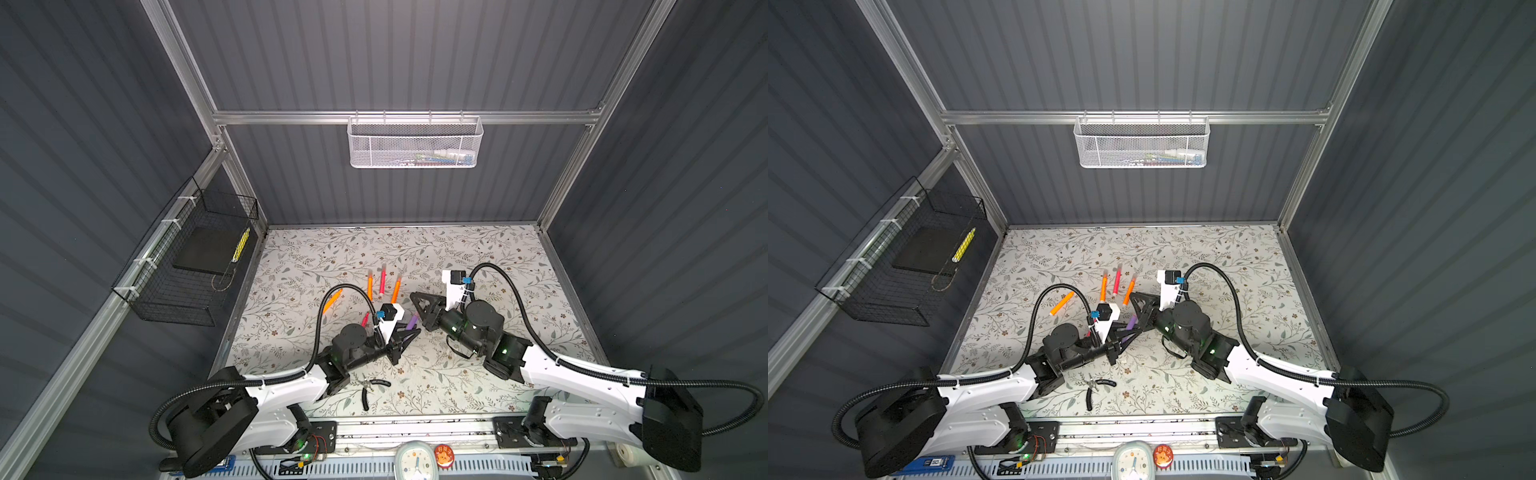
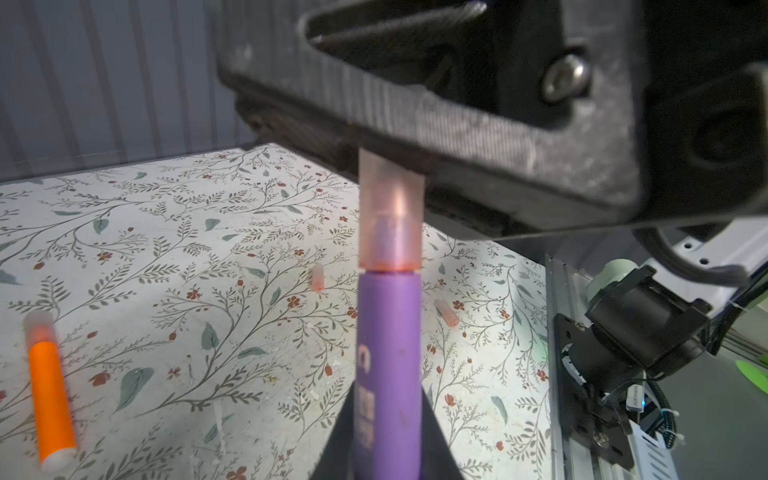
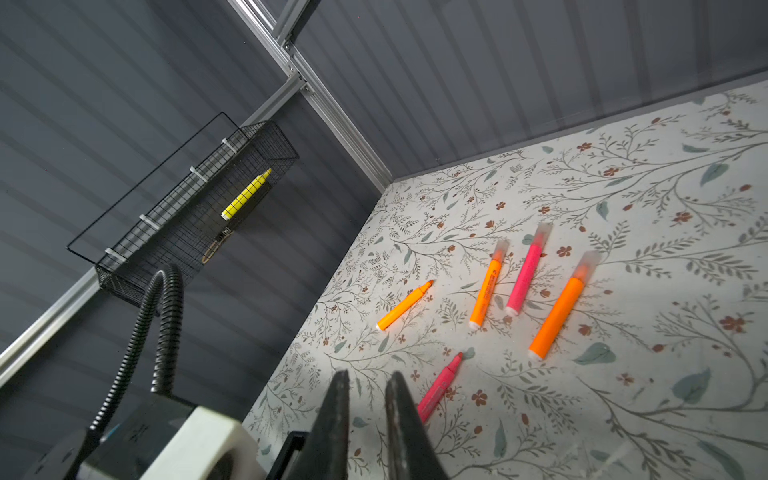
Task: Insert the pens into the pen caps
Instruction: 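Press the pink cap down onto the purple marker with the right gripper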
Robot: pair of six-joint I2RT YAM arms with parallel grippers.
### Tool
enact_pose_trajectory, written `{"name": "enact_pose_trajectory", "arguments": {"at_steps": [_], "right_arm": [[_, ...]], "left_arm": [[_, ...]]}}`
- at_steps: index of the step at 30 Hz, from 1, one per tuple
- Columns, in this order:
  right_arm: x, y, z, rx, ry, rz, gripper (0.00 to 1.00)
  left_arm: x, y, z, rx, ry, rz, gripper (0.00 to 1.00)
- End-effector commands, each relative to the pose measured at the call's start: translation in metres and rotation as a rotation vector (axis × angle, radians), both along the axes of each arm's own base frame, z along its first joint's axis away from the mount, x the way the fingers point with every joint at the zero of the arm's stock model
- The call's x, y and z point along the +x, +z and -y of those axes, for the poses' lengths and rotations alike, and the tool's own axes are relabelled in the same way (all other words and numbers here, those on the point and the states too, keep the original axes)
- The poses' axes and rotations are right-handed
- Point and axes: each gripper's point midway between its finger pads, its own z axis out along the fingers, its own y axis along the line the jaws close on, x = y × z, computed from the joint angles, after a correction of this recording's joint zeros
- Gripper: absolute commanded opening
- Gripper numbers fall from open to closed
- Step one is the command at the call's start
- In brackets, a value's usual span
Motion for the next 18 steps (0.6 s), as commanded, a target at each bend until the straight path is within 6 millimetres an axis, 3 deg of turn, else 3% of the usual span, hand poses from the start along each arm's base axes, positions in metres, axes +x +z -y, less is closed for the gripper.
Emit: {"name": "enact_pose_trajectory", "arguments": {"at_steps": [1, 11, 18], "right_arm": [[-0.013, -0.011, -0.010, -0.040, 0.053, -0.009, 0.00], [-0.041, -0.036, -0.021, -0.077, 0.128, 0.001, 0.00], [-0.054, -0.043, -0.030, -0.101, 0.193, -0.009, 0.00]], "left_arm": [[0.015, 0.035, 0.000, -0.051, 0.069, 0.075, 0.00], [0.057, 0.129, -0.011, -0.187, 0.188, 0.258, 0.00], [0.057, 0.181, -0.017, -0.235, 0.220, 0.367, 0.00]]}}
